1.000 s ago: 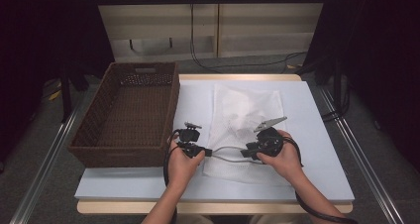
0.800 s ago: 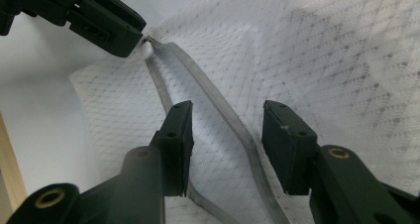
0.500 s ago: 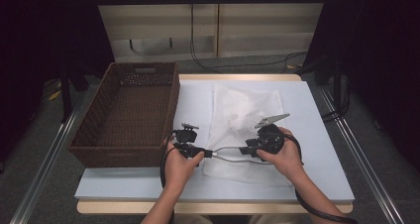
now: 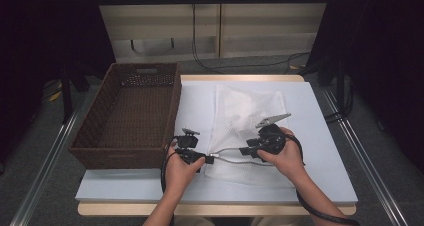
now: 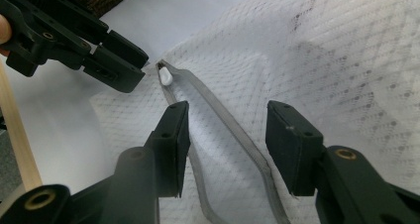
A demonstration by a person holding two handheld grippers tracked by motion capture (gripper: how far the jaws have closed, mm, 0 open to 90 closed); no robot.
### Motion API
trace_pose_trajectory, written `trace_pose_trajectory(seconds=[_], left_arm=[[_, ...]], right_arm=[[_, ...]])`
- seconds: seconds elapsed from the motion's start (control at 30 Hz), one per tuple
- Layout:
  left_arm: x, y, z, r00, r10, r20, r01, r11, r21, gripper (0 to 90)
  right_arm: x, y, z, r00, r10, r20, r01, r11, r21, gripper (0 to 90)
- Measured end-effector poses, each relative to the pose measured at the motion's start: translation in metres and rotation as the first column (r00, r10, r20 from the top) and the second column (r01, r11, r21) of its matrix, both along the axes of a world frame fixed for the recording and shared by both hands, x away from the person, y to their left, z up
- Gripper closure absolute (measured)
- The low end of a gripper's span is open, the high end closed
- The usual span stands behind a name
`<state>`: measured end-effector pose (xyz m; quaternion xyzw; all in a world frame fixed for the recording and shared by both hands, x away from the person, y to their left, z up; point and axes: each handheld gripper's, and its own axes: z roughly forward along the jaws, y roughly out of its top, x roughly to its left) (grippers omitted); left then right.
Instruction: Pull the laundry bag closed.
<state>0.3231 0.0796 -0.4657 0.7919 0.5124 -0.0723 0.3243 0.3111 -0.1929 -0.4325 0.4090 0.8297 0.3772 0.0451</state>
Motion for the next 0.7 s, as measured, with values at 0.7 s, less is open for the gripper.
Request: trace_pose_trajectory(seconds=[0.7], left_arm=[[-0.002, 0.005, 0.0, 0.9985, -0.004, -0.054, 0.004, 1.0, 0.001, 89.8]], right_arm=[[0.0, 0.02, 0.003, 0.9997, 0.019, -0.014, -0.018, 0.999, 0.034, 47.7]])
